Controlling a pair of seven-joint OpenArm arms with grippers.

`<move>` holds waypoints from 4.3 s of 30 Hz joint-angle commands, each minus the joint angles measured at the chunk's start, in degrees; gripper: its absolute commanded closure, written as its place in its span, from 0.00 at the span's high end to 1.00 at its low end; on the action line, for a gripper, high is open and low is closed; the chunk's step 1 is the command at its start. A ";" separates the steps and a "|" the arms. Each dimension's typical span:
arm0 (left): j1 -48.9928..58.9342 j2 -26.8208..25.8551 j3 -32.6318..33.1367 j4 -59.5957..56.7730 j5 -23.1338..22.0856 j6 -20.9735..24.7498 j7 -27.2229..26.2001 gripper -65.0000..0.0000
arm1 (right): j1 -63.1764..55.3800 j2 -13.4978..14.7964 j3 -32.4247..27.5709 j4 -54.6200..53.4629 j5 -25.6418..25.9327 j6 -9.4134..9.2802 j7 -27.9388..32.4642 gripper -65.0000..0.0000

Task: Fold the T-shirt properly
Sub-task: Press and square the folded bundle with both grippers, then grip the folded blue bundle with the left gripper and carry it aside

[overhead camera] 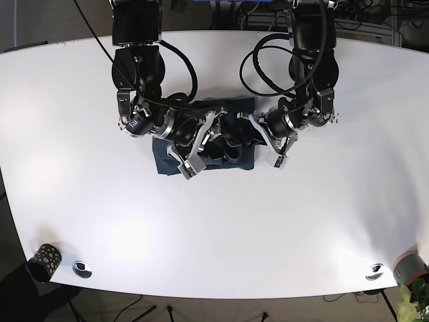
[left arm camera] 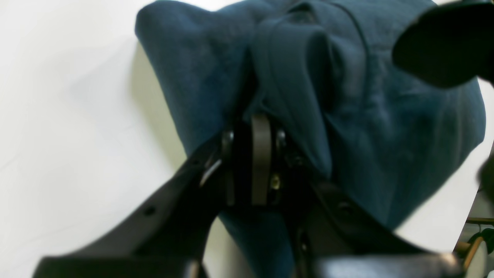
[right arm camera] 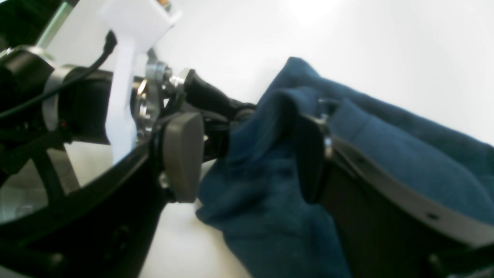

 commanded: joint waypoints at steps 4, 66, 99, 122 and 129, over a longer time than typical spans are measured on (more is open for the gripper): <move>0.06 0.04 0.11 2.35 2.28 0.29 3.35 0.06 | 0.78 -0.08 0.16 5.03 1.77 0.58 1.25 0.56; -0.91 -6.20 19.18 15.27 11.51 0.29 6.60 0.06 | 9.30 10.91 10.36 -24.07 0.54 0.58 10.31 0.16; 13.16 -9.28 8.98 33.47 11.42 0.20 2.73 0.06 | 19.41 9.59 -0.02 -28.38 -10.19 1.02 15.58 0.16; -7.41 -11.92 6.52 7.80 11.86 0.20 2.38 0.06 | 4.65 13.55 -5.29 -18.18 -8.78 4.27 18.66 0.15; -11.81 -14.29 6.35 8.85 11.51 0.20 2.82 0.06 | -1.33 7.57 -5.64 -8.42 -8.87 4.27 12.95 0.15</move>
